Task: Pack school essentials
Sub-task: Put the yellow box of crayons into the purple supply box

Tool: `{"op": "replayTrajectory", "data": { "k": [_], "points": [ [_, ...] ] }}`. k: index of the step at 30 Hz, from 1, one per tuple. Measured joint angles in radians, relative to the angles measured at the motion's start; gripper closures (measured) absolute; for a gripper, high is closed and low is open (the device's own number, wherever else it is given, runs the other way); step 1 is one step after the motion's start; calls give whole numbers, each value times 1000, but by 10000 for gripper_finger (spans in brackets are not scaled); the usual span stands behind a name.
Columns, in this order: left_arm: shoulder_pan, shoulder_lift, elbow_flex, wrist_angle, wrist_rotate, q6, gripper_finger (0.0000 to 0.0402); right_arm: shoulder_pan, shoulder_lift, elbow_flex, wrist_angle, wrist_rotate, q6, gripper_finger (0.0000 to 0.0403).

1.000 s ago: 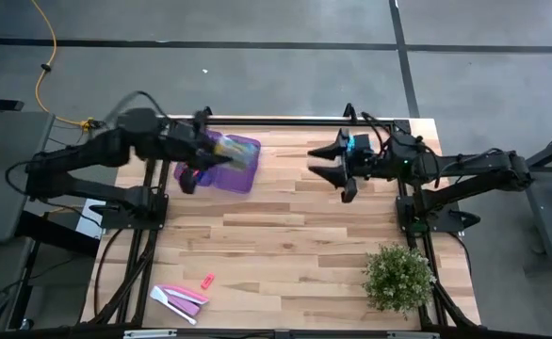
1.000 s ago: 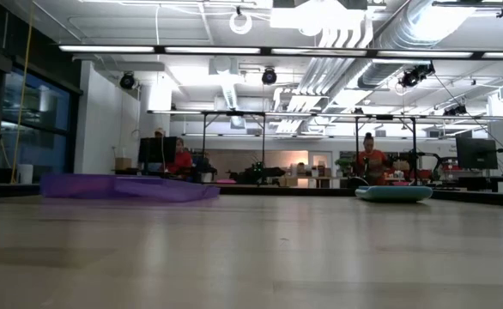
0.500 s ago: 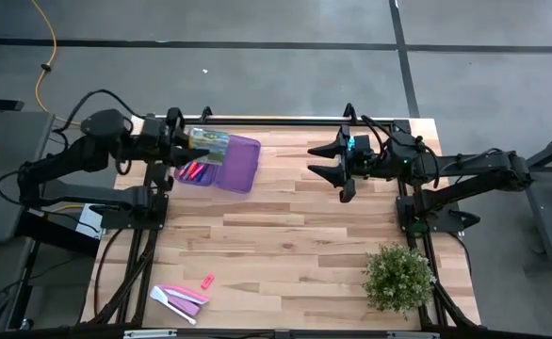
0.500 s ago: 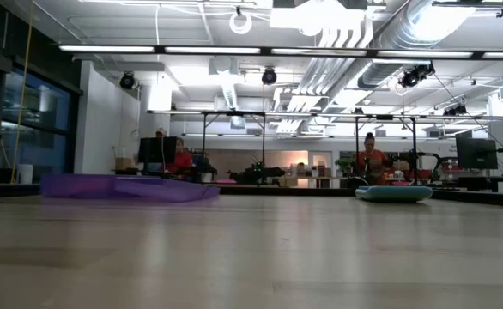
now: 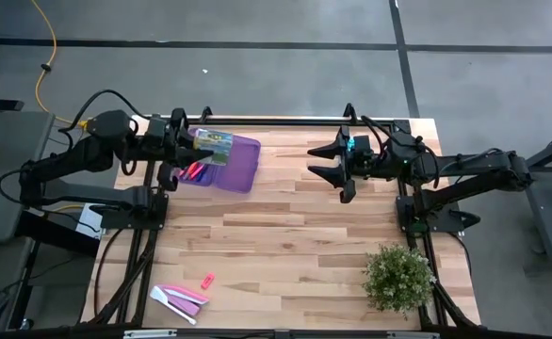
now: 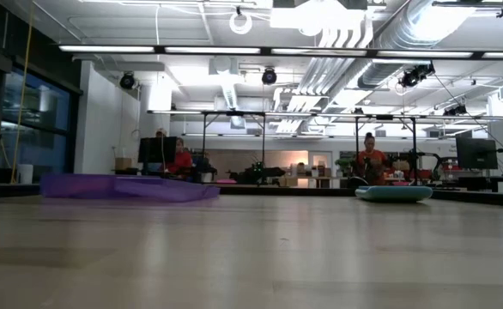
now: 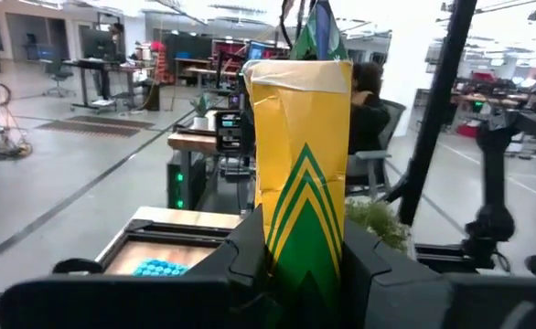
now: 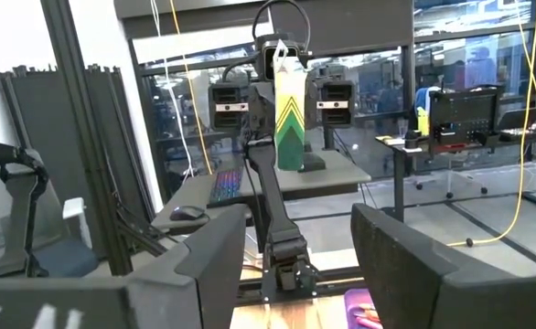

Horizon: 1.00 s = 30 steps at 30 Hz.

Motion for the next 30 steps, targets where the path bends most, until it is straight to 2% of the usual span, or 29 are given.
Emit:
{"op": "replayTrajectory", "data": {
  "k": [2, 7, 11, 16, 18, 20, 26, 30],
  "points": [
    [-1, 1, 0, 0, -53, 4, 342, 0, 0, 0, 0, 0, 9, 210],
    [7, 56, 4, -46, -337, 5, 342, 0, 0, 0, 0, 0, 14, 210],
    [79, 152, 60, -324, -527, -4, 342, 0, 0, 0, -3, 0, 31, 210],
    [233, 311, 69, -700, -666, -65, 342, 0, 2, -1, -8, 1, 31, 210],
    [293, 381, 70, -806, -693, -118, 342, 0, 3, -1, -12, 1, 30, 210],
    [347, 442, 45, -836, -693, -158, 342, 0, 3, -1, -17, 1, 29, 210],
    [429, 544, -120, -721, -691, -196, 342, -1, 3, -1, -30, 2, 30, 210],
    [443, 601, -161, -653, -690, -215, 342, -1, 3, -1, -39, 4, 28, 210]
  ]
}}
